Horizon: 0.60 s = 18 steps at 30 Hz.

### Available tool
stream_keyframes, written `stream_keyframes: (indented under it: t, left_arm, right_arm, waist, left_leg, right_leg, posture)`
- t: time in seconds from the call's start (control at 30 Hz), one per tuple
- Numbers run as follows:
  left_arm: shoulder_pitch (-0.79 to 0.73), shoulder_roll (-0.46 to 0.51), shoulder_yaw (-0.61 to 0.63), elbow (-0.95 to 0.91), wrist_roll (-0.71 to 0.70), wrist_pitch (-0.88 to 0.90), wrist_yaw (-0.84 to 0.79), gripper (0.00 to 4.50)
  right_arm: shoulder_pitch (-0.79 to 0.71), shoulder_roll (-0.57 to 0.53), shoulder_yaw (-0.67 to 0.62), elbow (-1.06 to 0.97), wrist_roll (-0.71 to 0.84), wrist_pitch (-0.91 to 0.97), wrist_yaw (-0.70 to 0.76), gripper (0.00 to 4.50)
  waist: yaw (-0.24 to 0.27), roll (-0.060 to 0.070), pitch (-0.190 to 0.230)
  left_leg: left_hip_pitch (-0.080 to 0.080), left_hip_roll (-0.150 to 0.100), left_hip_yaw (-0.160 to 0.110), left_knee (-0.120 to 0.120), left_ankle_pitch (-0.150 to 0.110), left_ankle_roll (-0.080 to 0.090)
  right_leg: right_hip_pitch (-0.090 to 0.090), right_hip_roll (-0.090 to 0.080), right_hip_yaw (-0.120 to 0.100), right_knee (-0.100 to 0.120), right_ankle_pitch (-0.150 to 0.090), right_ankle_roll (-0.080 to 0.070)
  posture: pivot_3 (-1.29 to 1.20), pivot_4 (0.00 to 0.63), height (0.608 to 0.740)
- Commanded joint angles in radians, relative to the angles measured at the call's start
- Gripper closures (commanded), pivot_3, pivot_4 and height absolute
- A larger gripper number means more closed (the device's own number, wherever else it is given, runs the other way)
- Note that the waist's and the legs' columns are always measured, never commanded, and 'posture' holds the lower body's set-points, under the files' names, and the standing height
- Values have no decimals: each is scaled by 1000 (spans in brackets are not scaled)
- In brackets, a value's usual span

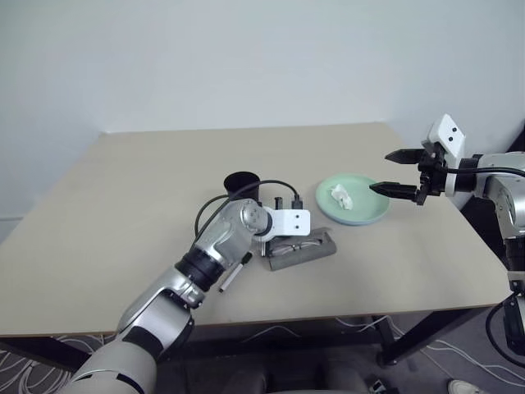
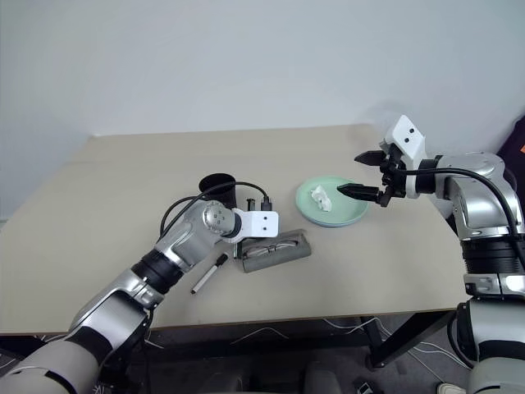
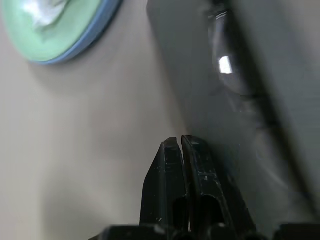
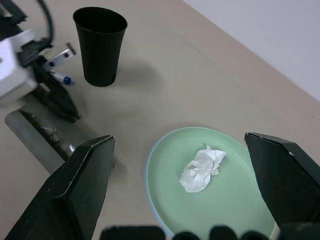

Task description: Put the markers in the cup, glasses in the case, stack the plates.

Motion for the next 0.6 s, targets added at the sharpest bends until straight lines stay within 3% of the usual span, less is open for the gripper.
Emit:
stream_keyframes:
  t: [0.03, 0.27, 0.6]
  left_arm:
    - [20, 17, -2, -121, 12, 57, -36, 4487]
    - [51, 18, 7, -186, 4, 139, -41, 4487]
    - [-21, 38, 183, -212, -98, 432, -31, 4487]
  right_arm:
    - [-25, 2, -12, -10, 9, -13, -2, 0]
    - [-34, 12, -4, 2, 5, -17, 0, 0]
    - [-44, 14, 1, 19, -1, -25, 9, 0]
  waist:
    - [0, 0, 0]
    - [0, 0, 0]
    - [-2, 0, 0]
  left_leg:
    - [0, 0, 0, 0, 0, 0]
    - [1, 1, 0, 0, 0, 0]
    - [1, 0, -1, 0, 0, 0]
  right_leg:
    - [0, 0, 0, 0, 0, 0]
    - [1, 0, 0, 0, 0, 0]
    - [0, 1, 0, 0, 0, 0]
  posture:
    - [0, 0, 727]
    - [0, 0, 727]
    - [0, 0, 727]
